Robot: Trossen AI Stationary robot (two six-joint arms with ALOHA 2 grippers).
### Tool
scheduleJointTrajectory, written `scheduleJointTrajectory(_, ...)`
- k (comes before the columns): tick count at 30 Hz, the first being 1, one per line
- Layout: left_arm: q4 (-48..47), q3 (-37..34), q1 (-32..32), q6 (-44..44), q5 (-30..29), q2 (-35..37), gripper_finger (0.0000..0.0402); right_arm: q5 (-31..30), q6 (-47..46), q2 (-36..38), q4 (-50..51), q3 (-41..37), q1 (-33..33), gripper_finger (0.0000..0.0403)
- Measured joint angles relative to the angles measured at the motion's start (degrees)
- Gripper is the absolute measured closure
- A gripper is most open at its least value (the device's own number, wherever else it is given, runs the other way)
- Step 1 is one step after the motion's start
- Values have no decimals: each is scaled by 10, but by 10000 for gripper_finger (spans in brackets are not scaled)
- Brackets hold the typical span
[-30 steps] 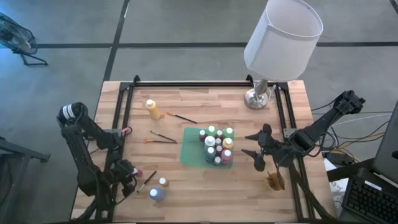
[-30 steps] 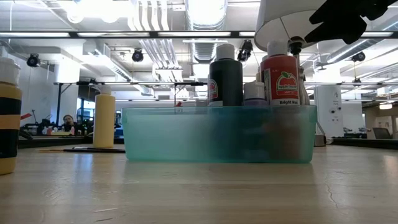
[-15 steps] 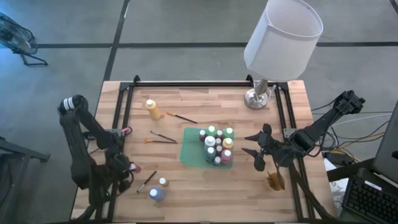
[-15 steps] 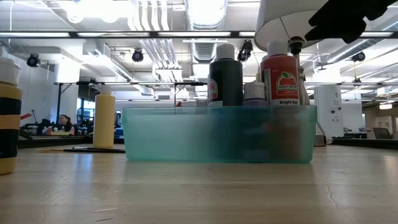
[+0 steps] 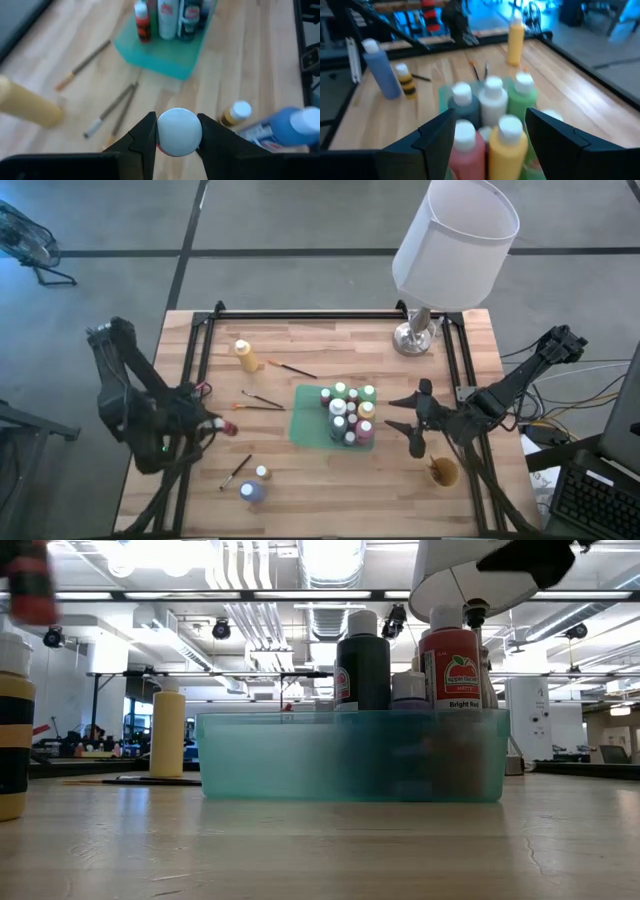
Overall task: Pick & Place Paint Supplies
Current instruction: Put the red paint bottle into the green bin
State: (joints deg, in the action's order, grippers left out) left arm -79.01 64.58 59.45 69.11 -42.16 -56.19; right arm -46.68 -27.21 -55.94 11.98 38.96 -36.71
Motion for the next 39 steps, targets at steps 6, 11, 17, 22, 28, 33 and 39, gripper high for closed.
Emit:
scheduleJointTrajectory(6,26,80,-108,-200,1,-7,283,2,93,-12,-88,0,0,151)
scheduleJointTrajectory(11,63,154,-200,-345,1,-33,283,2,127,-33,-127,3,5,142)
scheduleJointTrajectory(17,93,230,-281,-469,27,-82,283,2,153,-61,-128,16,17,136)
scheduleJointTrajectory(22,94,257,-307,-520,39,-120,283,3,158,-69,-124,18,25,130)
scheduleJointTrajectory(28,93,252,-318,-540,36,-135,283,3,168,-53,-121,18,25,123)
scheduleJointTrajectory(33,93,252,-321,-540,34,-133,283,2,218,-31,-123,18,25,114)
scheduleJointTrajectory(39,93,252,-324,-536,34,-128,283,2,232,-28,-123,18,25,99)
